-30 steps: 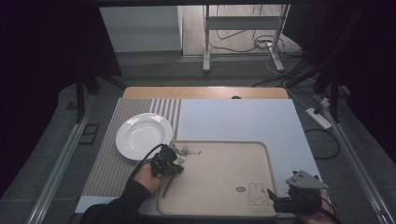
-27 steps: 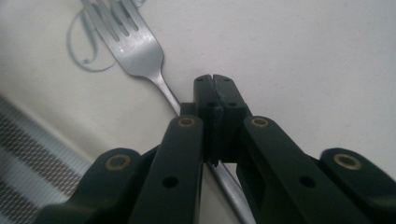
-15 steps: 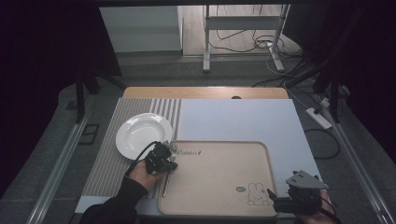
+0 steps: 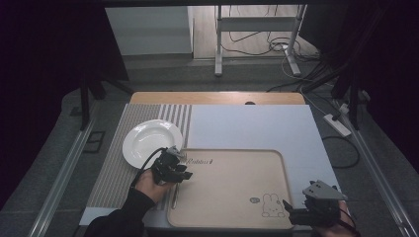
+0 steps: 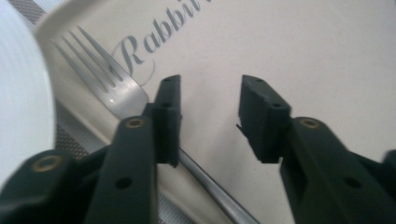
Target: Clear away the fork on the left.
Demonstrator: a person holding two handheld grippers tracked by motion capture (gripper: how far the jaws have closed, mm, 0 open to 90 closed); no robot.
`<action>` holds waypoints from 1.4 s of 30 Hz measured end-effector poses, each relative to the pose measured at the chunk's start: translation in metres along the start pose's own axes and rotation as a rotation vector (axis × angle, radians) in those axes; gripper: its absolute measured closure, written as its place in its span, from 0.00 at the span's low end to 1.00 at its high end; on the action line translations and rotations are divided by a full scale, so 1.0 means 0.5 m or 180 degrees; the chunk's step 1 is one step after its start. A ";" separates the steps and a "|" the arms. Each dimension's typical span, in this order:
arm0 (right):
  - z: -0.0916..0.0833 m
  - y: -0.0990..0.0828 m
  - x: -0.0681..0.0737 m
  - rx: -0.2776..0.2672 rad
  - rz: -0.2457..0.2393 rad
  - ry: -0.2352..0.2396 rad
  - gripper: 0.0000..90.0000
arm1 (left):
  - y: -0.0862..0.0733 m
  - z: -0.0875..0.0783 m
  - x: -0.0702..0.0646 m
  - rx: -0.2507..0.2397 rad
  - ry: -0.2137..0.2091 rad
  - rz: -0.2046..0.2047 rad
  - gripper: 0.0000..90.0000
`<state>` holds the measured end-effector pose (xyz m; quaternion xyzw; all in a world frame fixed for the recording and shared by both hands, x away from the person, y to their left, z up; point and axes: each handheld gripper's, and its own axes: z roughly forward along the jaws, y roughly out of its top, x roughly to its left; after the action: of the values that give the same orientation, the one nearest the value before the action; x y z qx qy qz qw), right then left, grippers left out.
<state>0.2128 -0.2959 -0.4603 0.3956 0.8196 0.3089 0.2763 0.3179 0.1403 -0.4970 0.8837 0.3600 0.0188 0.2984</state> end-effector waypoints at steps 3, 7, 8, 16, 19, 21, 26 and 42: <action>0.000 0.000 0.000 -0.0006 0.0001 -0.0002 0.00 | -0.003 -0.012 0.003 -0.0114 -0.0062 0.0040 0.54; 0.000 0.000 0.000 -0.0011 0.0003 -0.0004 0.00 | -0.012 -0.025 0.007 -0.0263 -0.0091 0.0043 0.38; 0.000 0.000 0.000 -0.0011 0.0003 -0.0004 0.00 | -0.014 -0.027 0.009 -0.0284 -0.0097 0.0033 0.38; 0.000 0.000 0.000 0.0000 0.0001 0.0005 0.00 | -0.029 -0.045 0.026 -0.0440 -0.0165 -0.0126 0.08; 0.000 0.000 0.000 -0.0002 0.0000 0.0003 0.00 | -0.035 -0.052 0.033 -0.0460 -0.0192 -0.0149 0.06; 0.000 0.000 0.000 -0.0003 -0.0001 0.0003 0.00 | -0.039 -0.055 0.035 -0.0457 -0.0148 -0.0156 0.02; 0.000 0.000 0.000 -0.0002 0.0004 0.0002 0.00 | -0.050 -0.063 0.043 -0.0470 -0.0130 -0.0192 0.01; 0.000 0.000 -0.001 -0.0011 0.0026 -0.0005 0.00 | -0.074 -0.080 0.052 -0.0716 0.0017 -0.0131 0.00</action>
<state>0.2132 -0.2962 -0.4604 0.3987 0.8172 0.3112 0.2764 0.3039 0.1984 -0.4891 0.8371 0.3745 0.0553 0.3950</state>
